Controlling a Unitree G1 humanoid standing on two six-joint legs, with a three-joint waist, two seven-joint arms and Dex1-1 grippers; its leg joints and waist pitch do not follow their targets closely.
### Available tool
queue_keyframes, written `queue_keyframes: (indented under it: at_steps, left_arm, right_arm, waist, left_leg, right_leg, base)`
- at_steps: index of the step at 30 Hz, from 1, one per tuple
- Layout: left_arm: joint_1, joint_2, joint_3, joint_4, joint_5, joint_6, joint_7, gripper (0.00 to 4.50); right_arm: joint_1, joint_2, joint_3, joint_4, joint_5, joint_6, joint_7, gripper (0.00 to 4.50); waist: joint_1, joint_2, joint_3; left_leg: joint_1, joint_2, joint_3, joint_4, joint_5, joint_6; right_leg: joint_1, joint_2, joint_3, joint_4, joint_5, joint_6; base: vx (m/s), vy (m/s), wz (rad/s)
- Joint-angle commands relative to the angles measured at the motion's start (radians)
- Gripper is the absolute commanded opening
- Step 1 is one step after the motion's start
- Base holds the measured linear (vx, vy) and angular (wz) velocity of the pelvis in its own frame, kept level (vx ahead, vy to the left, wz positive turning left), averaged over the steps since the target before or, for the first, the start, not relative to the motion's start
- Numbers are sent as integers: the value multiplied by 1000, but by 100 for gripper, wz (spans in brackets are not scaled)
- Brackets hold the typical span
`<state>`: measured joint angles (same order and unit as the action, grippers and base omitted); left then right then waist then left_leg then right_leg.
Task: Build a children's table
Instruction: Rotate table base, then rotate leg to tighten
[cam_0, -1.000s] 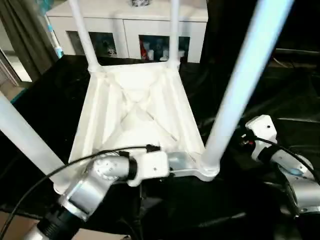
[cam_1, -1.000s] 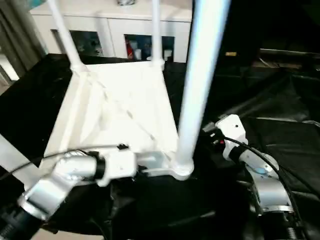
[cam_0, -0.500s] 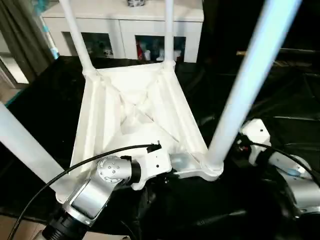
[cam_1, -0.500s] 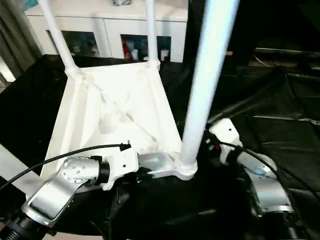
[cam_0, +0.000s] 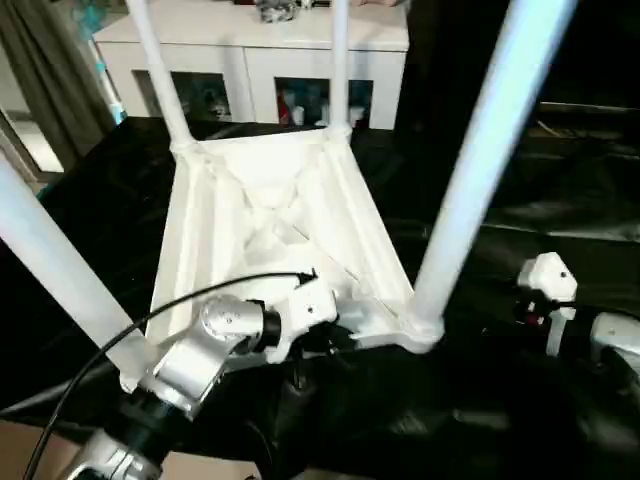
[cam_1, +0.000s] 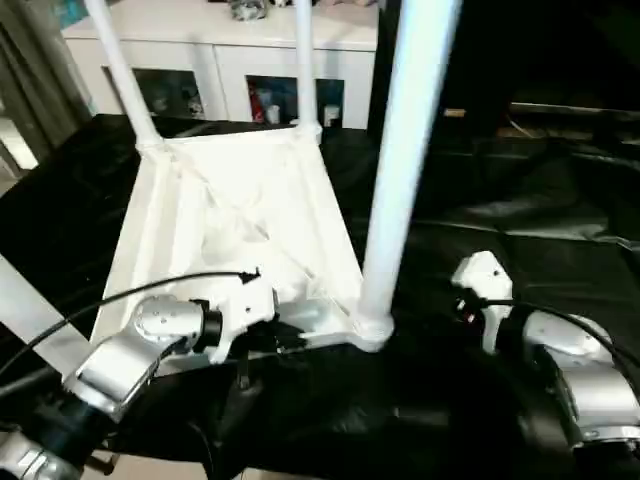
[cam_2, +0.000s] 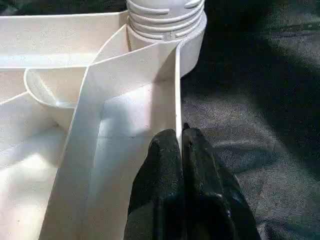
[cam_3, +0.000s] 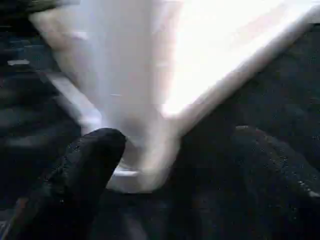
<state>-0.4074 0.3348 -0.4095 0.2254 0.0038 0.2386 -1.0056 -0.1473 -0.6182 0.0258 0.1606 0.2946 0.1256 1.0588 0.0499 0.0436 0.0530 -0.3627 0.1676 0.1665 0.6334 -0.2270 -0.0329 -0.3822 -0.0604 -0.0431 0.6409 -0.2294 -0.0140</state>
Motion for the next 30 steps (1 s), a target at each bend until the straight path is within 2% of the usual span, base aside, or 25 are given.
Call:
queue_keyframes:
  at_steps: [1,4,5,9,10,12,13,15,16,17,19,20,22,23,25,26,28,30]
  left_arm:
    - [-18,6,17,30,19,-10,23,0]
    - [-24,9,16,56,18,-33,25,0]
    - [-25,10,17,60,14,-39,21,0]
    - [-27,9,17,65,8,-46,13,0]
    - [-26,12,18,66,7,-49,10,0]
    - [-26,13,18,67,7,-50,10,0]
    - [-26,15,18,67,6,-51,9,0]
    - [-25,21,17,69,5,-53,4,0]
    - [-23,23,18,68,4,-54,2,0]
    - [-22,27,18,67,3,-54,0,0]
    - [-24,28,20,69,2,-54,0,0]
    - [-25,29,21,71,1,-55,0,0]
    - [-25,30,22,71,1,-56,0,0]
    - [-23,32,23,70,1,-57,-2,0]
    - [-22,34,24,68,1,-56,-4,0]
    - [-20,36,25,66,0,-56,-6,0]
    - [-19,37,25,65,0,-56,-6,0]
    - [-16,41,25,61,-3,-54,-8,0]
  right_arm:
    - [-4,6,22,-16,8,4,14,447]
    - [-22,24,45,-12,-11,-7,13,449]
    - [-33,32,56,1,-39,-26,-2,449]
    - [-74,69,77,61,-109,-87,-66,449]
    - [-99,92,81,86,-106,-86,-80,449]
    - [-108,97,83,94,-104,-88,-79,449]
    - [-113,99,84,96,-98,-83,-71,449]
    - [-121,100,88,104,-97,-85,-59,449]
    - [-124,100,90,108,-96,-85,-52,449]
    - [-128,103,91,118,-97,-90,-44,449]
    - [-134,105,94,132,-100,-96,-34,422]
    - [-141,109,96,148,-104,-105,-29,422]
    - [-145,111,98,157,-106,-110,-30,412]
    - [-147,113,100,159,-103,-108,-27,389]
    - [-152,115,104,167,-101,-107,-19,389]
    - [-156,117,107,177,-100,-109,-14,366]
    - [-156,117,108,178,-101,-110,-13,360]
    - [-160,123,108,190,-100,-114,-9,332]
  waist:
    - [3,-26,-46]
    - [4,-27,-46]
    - [2,-26,-47]
    - [0,-28,-48]
    - [0,-34,-48]
    - [-1,-30,-47]
    - [1,-33,-47]
    - [3,-31,-49]
    - [3,-38,-50]
    - [3,-35,-49]
    - [3,-36,-49]
    - [5,-41,-49]
    - [6,-40,-48]
    - [6,-41,-47]
    - [6,-42,-46]
    - [4,-44,-45]
    - [5,-43,-45]
    - [4,-40,-44]
  left_leg:
    - [-3,57,-22,-88,-167,73]
    - [0,59,-22,-90,-175,65]
    - [-4,59,-23,-92,-165,64]
    - [-6,57,-22,-91,-156,60]
    - [-5,57,-21,-91,-154,60]
    - [-4,57,-20,-91,-154,61]
    - [0,59,-18,-91,-156,63]
    - [-3,59,-18,-91,-139,68]
    - [-6,59,-18,-91,-123,73]
    - [-6,58,-18,-90,-120,77]
    - [-6,57,-17,-90,-122,79]
    - [-6,57,-16,-89,-116,80]
    - [-6,57,-15,-90,-118,79]
    - [-7,57,-16,-91,-120,77]
    - [-6,58,-17,-93,-127,74]
    - [-6,59,-18,-95,-137,71]
    - [-4,60,-17,-95,-137,69]
    - [-5,60,-17,-96,-139,68]
  right_leg:
    - [41,-87,46,-109,-306,-204]
    - [36,-86,49,-111,-318,-194]
    - [38,-85,48,-107,-297,-197]
    - [35,-89,49,-106,-283,-203]
    - [34,-89,48,-106,-290,-203]
    - [33,-88,49,-108,-291,-205]
    - [31,-87,50,-107,-280,-206]
    - [35,-88,51,-103,-249,-210]
    - [37,-88,50,-100,-227,-212]
    - [37,-88,50,-99,-218,-215]
    - [37,-88,49,-101,-229,-214]
    - [38,-90,50,-100,-231,-212]
    - [37,-88,49,-103,-247,-207]
    - [37,-89,49,-104,-259,-204]
    - [36,-88,49,-105,-276,-197]
    - [35,-89,49,-106,-293,-194]
    - [34,-89,50,-106,-294,-193]
    - [34,-89,50,-106,-285,-199]
  base:
    - [0,0,0]
    - [0,0,0]
    - [0,0,0]
    - [0,0,0]
    - [0,0,0]
    - [0,0,0]
    - [0,0,0]
    - [0,0,0]
    - [0,0,0]
    - [0,0,0]
    - [0,0,0]
    - [0,0,0]
    - [0,0,0]
    - [0,0,0]
    - [0,0,0]
    - [0,0,0]
    - [0,0,0]
    - [0,0,0]
